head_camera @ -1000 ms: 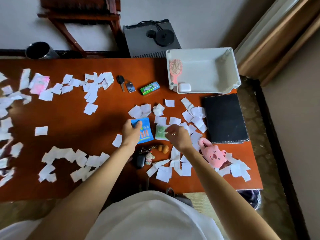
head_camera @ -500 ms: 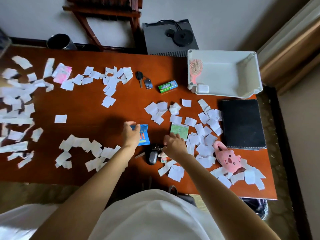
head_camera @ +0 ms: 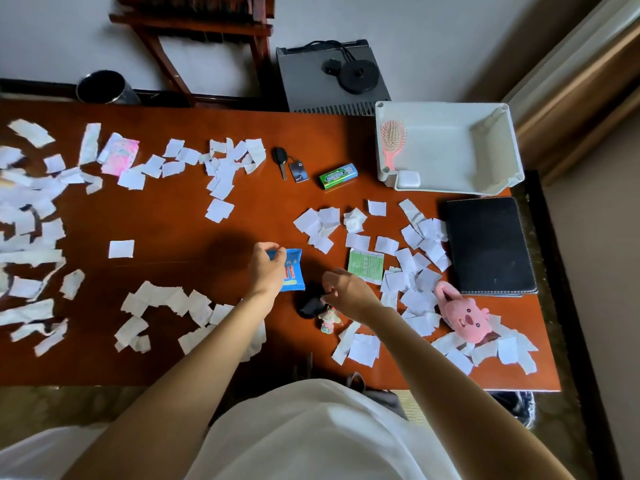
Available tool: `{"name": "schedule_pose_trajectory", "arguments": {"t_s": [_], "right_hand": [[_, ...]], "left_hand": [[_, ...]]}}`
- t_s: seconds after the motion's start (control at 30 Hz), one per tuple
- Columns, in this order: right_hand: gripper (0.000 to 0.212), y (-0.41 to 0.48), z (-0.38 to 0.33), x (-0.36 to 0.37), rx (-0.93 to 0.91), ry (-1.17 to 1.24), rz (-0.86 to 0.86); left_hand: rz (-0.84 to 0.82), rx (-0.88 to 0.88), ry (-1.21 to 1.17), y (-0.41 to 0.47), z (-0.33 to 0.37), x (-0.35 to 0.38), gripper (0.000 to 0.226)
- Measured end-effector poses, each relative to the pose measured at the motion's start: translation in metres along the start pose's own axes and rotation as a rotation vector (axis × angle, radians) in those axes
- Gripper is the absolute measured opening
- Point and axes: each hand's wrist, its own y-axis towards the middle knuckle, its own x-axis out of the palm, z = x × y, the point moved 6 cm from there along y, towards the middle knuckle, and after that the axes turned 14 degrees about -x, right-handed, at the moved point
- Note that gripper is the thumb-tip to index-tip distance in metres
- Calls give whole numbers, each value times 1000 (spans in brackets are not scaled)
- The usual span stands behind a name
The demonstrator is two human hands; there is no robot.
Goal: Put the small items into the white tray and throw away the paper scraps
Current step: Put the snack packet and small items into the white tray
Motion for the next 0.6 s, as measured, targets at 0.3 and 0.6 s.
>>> {"name": "schedule_pose_trajectory", "arguments": {"t_s": [0.3, 0.6], "right_hand": [[26, -7, 8, -69, 160, 371, 230], [21, -35, 52, -155, 240, 918, 728]], "left_hand": [[-88, 48, -60, -11, 36, 10, 10], [-221, 173, -138, -42, 109, 64, 46]]}}
